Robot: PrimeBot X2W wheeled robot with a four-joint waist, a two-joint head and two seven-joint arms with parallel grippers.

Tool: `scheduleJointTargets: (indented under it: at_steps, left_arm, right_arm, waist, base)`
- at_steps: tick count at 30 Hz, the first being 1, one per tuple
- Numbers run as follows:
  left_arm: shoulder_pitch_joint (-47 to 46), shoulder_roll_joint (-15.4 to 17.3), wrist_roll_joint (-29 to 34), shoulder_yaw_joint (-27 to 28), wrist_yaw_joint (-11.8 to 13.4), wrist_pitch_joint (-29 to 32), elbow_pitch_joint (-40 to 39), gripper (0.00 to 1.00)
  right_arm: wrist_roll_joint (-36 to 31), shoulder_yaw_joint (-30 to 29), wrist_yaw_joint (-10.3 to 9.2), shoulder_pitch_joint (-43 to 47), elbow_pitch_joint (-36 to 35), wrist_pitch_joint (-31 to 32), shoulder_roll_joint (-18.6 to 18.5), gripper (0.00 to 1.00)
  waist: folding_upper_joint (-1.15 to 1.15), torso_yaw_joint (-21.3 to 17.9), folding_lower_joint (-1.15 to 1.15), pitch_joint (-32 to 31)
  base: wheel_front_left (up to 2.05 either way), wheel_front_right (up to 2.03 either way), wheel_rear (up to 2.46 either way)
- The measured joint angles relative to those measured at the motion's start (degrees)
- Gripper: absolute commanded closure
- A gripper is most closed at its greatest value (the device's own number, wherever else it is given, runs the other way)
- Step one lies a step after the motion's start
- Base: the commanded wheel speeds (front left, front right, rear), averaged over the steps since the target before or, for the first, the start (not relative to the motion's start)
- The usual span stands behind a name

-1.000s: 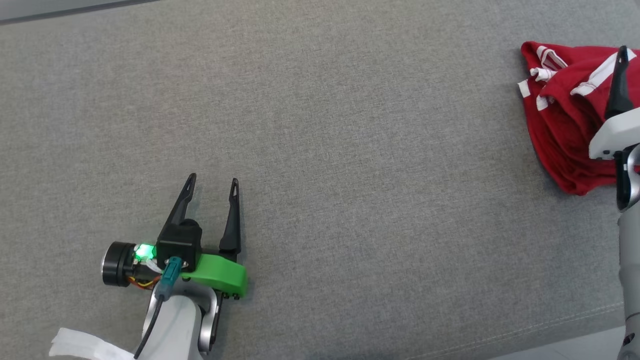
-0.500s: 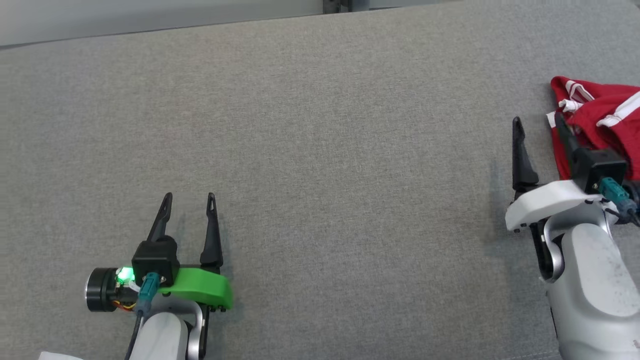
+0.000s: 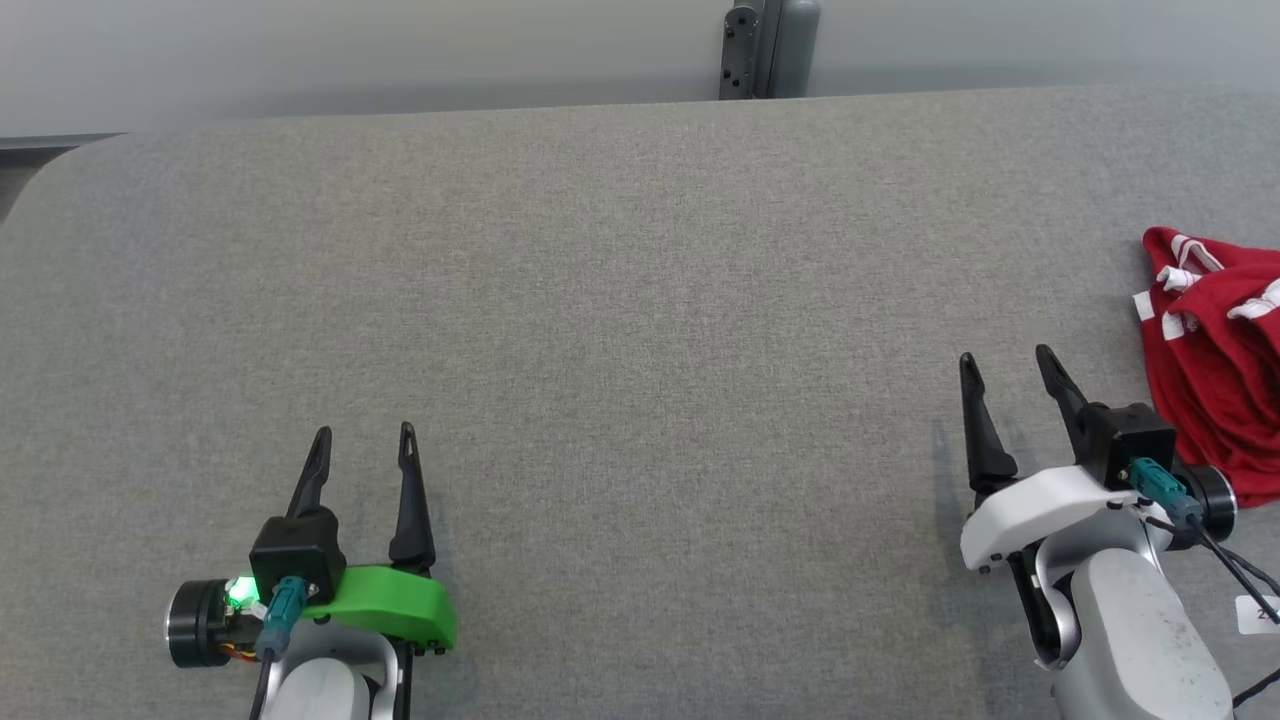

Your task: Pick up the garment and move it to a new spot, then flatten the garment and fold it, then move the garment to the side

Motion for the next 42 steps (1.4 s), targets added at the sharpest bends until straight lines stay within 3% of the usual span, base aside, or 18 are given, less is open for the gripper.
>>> scheduleJointTargets:
  at_steps: [29,30,35,42]
  left_arm:
    - [3.53,-0.01,-1.41,3.01,-1.26,0.00,1.61,0.00]
    - [3.54,-0.01,-2.52,2.91,-2.25,0.00,1.71,1.00]
    - [4.77,-0.29,-3.16,2.72,-2.30,0.41,4.50,1.00]
    - [4.83,-0.32,-10.85,3.93,-3.13,2.58,4.13,1.00]
  right_arm:
    - [4.60,3.27,0.00,4.97,-0.76,0.00,0.57,0.00]
    - [4.61,3.32,0.00,4.97,-0.76,0.00,0.57,1.00]
    - [5.04,3.25,0.01,6.89,2.00,0.53,1.10,1.00]
    - [13.07,2.35,0.01,7.06,1.37,2.86,1.13,1.00]
  waist:
    - [0.00,-1.13,0.00,-7.07]
    - [0.00,-1.13,0.00,-6.99]
    - [0.00,-1.15,0.00,-7.00]
    - [0.00,-1.29,0.00,-7.13]
  base:
    - [0.00,0.00,0.00]
    - [0.00,0.00,0.00]
    - [0.00,0.00,0.00]
    - [0.00,0.00,0.00]
